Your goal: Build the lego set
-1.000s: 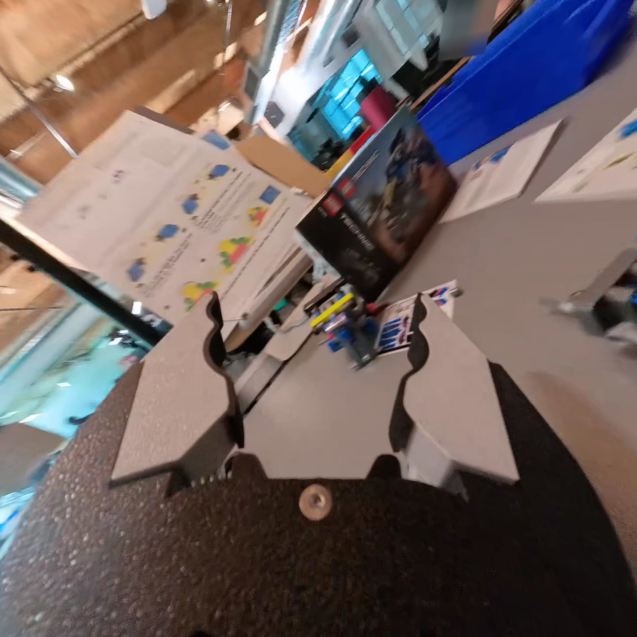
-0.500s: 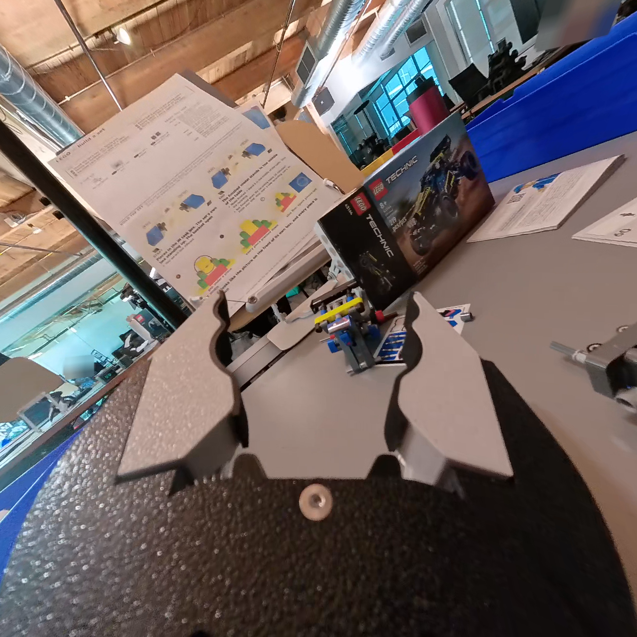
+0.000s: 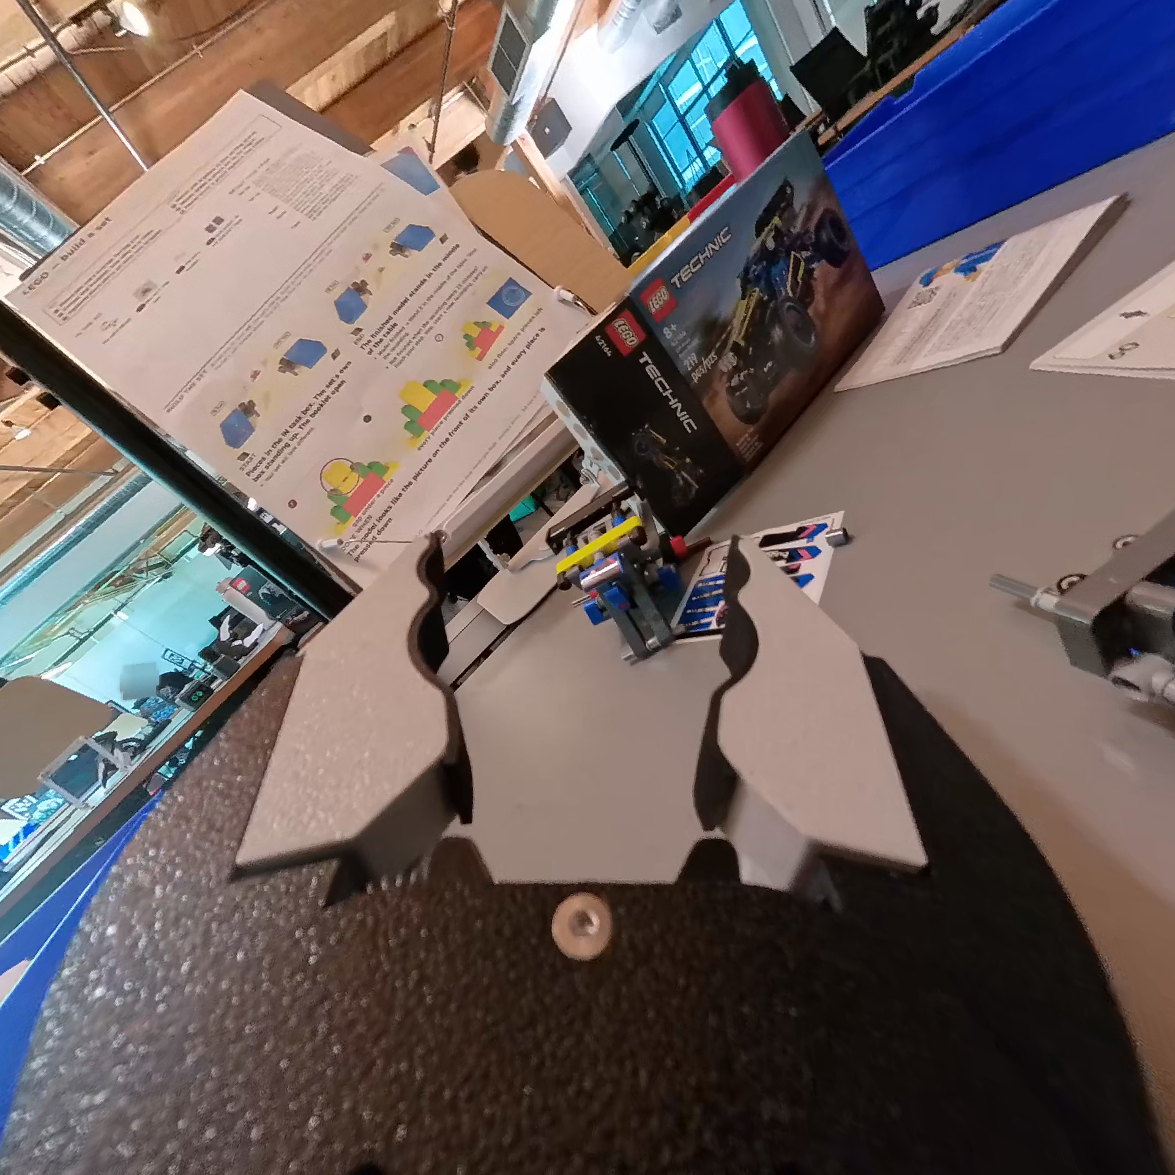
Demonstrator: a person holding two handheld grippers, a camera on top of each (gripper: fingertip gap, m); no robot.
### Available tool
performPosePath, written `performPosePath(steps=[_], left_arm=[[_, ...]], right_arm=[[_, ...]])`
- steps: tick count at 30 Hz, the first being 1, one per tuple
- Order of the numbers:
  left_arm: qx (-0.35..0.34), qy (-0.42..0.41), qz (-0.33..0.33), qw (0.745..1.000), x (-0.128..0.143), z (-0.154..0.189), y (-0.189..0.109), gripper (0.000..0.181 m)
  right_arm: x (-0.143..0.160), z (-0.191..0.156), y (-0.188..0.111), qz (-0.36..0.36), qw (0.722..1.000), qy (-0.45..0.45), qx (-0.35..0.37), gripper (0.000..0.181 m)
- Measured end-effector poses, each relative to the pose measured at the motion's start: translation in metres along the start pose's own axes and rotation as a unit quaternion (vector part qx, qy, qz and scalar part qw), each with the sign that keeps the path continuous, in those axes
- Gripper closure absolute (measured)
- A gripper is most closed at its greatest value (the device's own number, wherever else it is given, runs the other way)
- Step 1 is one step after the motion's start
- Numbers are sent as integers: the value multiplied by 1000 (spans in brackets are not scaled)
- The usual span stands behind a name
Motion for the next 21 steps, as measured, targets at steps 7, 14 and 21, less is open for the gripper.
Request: performPosePath(steps=[7, 14, 21], left_arm=[[3, 16, -12, 1000, 3, 3, 1, 101], [71, 24, -28, 997, 3, 20, 1, 114], [305, -7, -12, 952, -12, 59, -24, 129]], right_arm=[[4, 7, 0, -10, 1000, 8, 18, 176], [21, 21, 2, -35, 997, 69, 32, 176], [23, 21, 2, -35, 995, 83, 29, 176]])
Point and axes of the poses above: each gripper's, where its closed fingertips meet, y out along the fingers, x out of its underside, z = x × y across the jaws, the point moved 2 cm from there along -y, back along the fingers, and after that the axes turned 10 degrees about -z, right-handed, at the moved point
